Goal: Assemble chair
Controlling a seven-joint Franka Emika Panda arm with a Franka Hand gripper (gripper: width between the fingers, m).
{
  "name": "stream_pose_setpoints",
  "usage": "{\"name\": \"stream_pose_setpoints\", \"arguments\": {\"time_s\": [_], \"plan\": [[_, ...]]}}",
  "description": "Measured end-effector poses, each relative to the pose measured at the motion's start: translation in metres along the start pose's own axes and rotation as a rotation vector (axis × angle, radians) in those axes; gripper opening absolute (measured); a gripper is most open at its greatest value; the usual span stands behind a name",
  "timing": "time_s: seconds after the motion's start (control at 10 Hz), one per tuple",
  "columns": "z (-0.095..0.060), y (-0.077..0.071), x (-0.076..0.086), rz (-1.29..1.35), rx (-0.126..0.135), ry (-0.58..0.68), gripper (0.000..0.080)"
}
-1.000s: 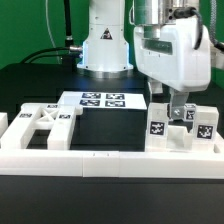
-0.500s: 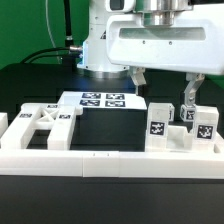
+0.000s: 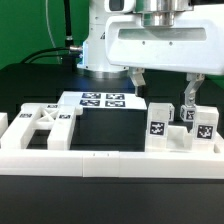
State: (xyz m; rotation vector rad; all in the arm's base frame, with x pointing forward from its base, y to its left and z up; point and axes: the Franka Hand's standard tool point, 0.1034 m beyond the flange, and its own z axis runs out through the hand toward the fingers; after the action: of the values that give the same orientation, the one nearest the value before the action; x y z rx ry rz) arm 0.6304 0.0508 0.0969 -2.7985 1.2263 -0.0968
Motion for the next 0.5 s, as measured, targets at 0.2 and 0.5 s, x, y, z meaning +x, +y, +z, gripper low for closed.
{"name": "stream_pose_setpoints", "arguments": {"time_s": [0.2, 0.5], "plan": [[0.0, 0.0, 0.0, -0.001, 0.0, 0.0, 0.0648], [-0.007, 0.022, -0.011, -0.137, 0.008, 0.006, 0.0648]]}}
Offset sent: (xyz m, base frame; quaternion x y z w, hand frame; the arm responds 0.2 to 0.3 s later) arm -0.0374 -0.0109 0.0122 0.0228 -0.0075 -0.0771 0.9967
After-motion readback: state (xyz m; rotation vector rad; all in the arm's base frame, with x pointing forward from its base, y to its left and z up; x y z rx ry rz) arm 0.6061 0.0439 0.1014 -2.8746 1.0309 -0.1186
